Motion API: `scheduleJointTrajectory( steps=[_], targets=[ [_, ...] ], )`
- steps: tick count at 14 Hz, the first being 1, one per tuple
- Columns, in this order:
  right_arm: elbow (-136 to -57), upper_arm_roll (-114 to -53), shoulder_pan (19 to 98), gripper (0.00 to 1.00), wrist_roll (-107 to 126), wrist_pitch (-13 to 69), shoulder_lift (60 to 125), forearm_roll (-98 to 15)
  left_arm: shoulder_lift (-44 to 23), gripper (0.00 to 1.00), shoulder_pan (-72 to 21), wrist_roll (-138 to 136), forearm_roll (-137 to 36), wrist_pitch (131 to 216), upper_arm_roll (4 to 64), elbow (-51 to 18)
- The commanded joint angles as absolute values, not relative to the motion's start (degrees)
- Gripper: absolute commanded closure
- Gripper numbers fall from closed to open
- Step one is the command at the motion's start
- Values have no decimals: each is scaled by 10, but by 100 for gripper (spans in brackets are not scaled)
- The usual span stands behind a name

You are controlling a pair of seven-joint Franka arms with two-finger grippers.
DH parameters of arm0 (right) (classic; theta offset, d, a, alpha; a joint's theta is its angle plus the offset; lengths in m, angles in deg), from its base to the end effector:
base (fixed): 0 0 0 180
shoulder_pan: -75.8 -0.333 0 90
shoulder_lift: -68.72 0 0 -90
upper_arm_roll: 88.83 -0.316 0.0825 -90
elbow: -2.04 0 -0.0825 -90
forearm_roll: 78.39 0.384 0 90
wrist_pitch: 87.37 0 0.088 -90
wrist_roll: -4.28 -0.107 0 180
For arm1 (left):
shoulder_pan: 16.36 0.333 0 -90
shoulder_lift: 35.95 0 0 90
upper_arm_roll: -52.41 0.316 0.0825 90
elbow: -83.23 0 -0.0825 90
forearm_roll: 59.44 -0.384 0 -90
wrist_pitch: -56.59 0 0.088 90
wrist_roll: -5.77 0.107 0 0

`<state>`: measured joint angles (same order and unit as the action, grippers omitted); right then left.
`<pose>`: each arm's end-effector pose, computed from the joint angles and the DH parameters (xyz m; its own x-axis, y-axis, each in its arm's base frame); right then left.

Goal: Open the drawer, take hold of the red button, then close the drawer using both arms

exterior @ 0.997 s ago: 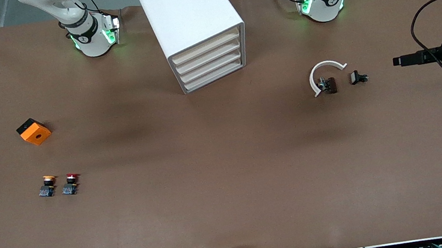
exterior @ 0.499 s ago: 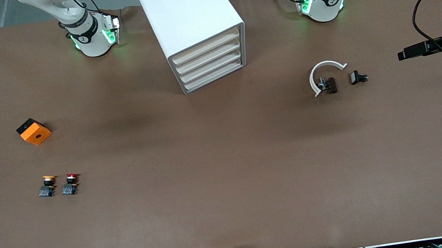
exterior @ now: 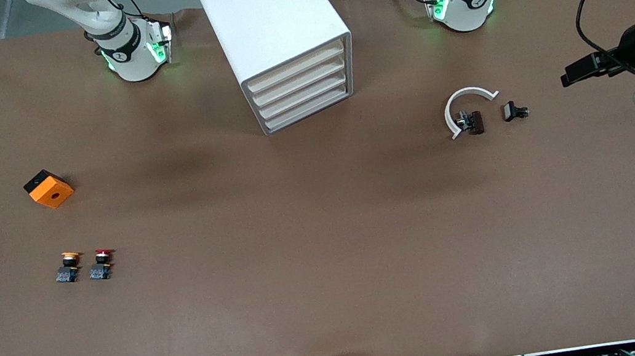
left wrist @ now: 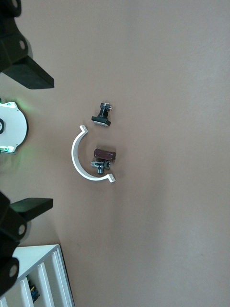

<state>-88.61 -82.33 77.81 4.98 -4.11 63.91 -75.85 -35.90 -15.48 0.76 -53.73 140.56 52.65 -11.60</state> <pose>0.5106 -0.0741 0.6540 0.9905 -0.1298 -0.0447 -0.1321 -0.9897 -0.0542 0.5387 -0.0010 0.5773 0.9758 0.0956 -0.1967 0.1136 -0.9901 0.0823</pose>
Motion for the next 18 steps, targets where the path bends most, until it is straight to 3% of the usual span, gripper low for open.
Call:
scheduleJointTrajectory(
  steps=[1,4,18],
  targets=[
    [-930,-830,784,0,42,-31,585,-765,-389,0,-157,-15,-549,1419,522,-121],
    [-928,-833,784,0,45,-34,586,-765,-386,0,-156,-22,-549,1418,521,-83],
    [-918,-858,780,0,63,-30,586,-809,-384,0,-157,-12,-580,1404,501,-62]
  ],
)
